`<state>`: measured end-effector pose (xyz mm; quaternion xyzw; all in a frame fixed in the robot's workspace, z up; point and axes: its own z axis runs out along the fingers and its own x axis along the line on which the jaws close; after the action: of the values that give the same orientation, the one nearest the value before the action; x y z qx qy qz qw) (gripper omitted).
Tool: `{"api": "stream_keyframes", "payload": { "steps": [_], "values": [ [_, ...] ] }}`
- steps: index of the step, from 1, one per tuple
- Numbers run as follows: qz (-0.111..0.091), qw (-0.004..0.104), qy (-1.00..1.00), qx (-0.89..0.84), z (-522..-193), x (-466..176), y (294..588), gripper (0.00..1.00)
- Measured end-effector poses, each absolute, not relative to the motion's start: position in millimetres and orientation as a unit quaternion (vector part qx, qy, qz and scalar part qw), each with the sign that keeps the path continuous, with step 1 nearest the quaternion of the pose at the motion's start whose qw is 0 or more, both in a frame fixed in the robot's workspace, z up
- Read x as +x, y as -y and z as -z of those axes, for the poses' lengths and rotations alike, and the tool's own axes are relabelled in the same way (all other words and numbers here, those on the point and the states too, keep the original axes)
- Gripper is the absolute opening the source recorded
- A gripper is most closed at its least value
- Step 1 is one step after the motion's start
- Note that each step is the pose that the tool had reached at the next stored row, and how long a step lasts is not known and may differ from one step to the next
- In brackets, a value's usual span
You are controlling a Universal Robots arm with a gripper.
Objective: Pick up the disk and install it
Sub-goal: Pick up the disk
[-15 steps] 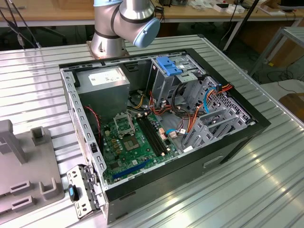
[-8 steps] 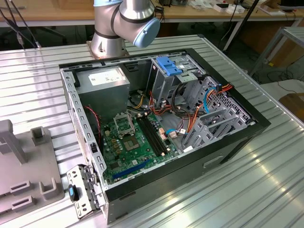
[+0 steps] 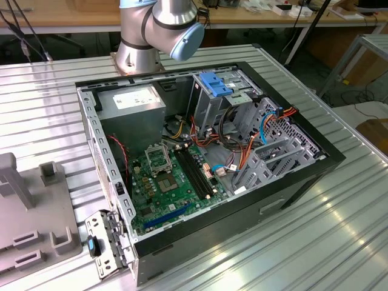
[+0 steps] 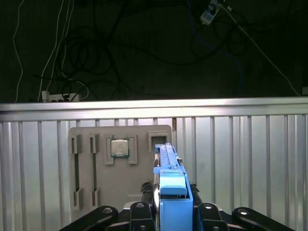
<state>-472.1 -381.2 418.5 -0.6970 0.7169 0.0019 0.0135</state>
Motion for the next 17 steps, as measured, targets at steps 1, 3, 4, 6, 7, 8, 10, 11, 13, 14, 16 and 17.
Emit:
{"api": "stream_keyframes", "payload": {
  "steps": [1,3,4,6,7,8,10,11,13,14,16,17],
  "values": [
    [-0.002,0.014,-0.717,-0.697,-419.6,-472.2,381.2,0.37],
    [-0.002,0.014,-0.717,-0.697,-421.4,-472.2,381.2,0.37],
    [-0.002,0.014,-0.717,-0.697,-422.5,-472.1,381.2,0.37],
    [-0.002,0.014,-0.717,-0.697,-424.8,-472.2,381.2,0.37],
    [-0.002,0.013,-0.717,-0.697,-425.7,-472.2,381.2,0.37],
    [-0.002,0.014,-0.717,-0.697,-427.0,-472.2,381.2,0.37],
    [-0.002,0.014,-0.717,-0.697,-429.9,-472.2,381.2,0.37],
    [-0.002,0.014,-0.717,-0.697,-431.3,-472.2,381.2,0.37],
    [-0.002,0.014,-0.717,-0.697,-433.6,-472.2,381.2,0.37],
    [-0.002,0.014,-0.717,-0.697,-435.0,-472.2,381.2,0.37],
    [-0.002,0.014,-0.717,-0.697,-438.0,-472.2,381.3,0.37],
    [-0.002,0.013,-0.717,-0.697,-440.5,-472.2,381.2,0.37]
  ]
}}
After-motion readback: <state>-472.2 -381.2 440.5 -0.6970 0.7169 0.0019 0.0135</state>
